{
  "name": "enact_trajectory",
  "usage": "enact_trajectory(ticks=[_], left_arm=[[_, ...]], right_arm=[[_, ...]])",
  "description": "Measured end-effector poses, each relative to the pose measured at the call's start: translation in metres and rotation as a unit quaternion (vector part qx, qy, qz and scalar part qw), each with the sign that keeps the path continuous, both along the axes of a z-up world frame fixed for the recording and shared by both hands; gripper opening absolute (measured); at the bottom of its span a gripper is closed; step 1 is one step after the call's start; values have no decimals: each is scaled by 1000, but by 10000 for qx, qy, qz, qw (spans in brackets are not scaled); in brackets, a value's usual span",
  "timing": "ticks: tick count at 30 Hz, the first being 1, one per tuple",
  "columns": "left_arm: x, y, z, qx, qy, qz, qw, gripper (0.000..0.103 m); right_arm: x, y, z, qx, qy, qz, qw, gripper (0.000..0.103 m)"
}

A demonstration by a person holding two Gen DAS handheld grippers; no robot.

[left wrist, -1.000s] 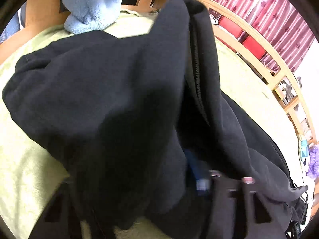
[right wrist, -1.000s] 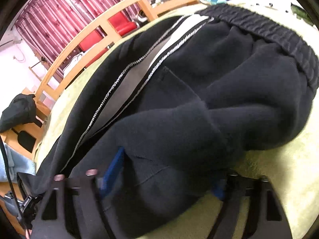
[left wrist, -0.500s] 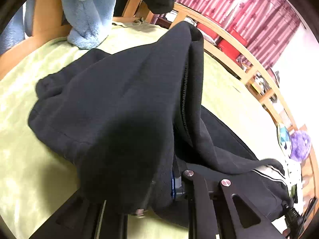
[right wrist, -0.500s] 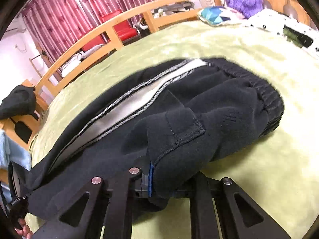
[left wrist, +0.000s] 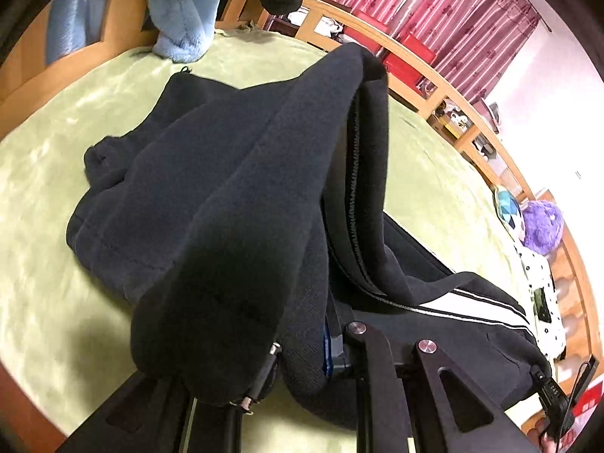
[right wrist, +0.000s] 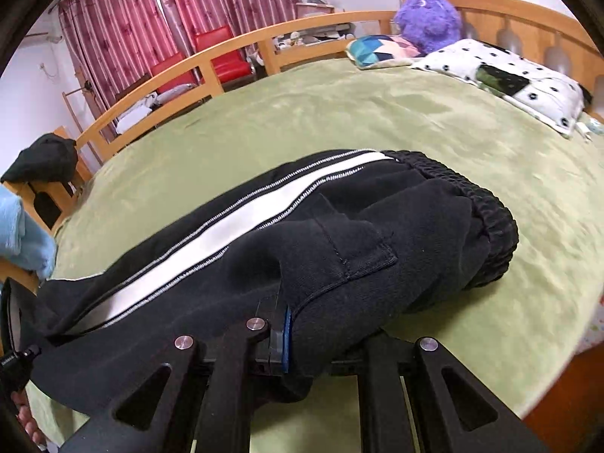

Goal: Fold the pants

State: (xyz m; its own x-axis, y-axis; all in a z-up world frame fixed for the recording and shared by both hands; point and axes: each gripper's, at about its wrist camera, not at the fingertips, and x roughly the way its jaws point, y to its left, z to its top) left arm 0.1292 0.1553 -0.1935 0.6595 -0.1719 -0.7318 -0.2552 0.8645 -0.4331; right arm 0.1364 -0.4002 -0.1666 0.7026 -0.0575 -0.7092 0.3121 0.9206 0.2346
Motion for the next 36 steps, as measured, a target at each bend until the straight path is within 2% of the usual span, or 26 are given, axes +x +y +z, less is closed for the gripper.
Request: enact_trajectory(ticks=[3,7,9,11,12,14,17,18,21,22,23,24,28,32,36], left_arm=[[-16,-4,-4,-7,32,-8,10000,16],[-21,-3,-9,26,151,-90,9998,17],[-17,0,-9,29,315,-165,9994,22],[-22,-2,-6,164,467,-259,9984,35],[-26,-5,-2,249,453,-312,9982,38],[-38,-5,6,434,345,-426,9976,47],[-54,7,19,536,141,-570,9968,49],[-59,11,24,561,48,-554,9969,50],[-71,22,42,641,-236,-356,9970,62],[-72,27,45,659,-322,-288,9969,64],[-72,31,46,658,-368,-264,9968,64],[-70,32,45,638,-361,-289,9969,64],[-61,28,33,425,-250,-531,9974,64],[-55,26,30,604,-312,-508,9964,64],[-49,52,36,366,-431,-382,9977,65]], right_arm=[[-24,-5,-3,-48,0,-22,10000,11],[-36,-9,-13,-43,54,25,10000,12],[-36,-7,-20,-153,199,148,9996,15],[-40,-4,-25,-349,350,269,9984,23],[-43,-2,-25,-411,374,327,9979,26],[-49,1,-23,-549,371,403,9970,32],[-65,6,-12,-685,291,526,9958,33],[-68,5,-7,-687,242,526,9960,33],[-73,4,5,-551,136,495,9972,34],[-73,3,7,-476,101,479,9977,37],[-72,3,8,-397,73,477,9980,43],[-70,5,7,-351,67,450,9983,44],[-65,14,7,-614,199,381,9972,45],[-74,11,11,-740,307,556,9952,45],[-90,3,22,-838,310,597,9942,45]])
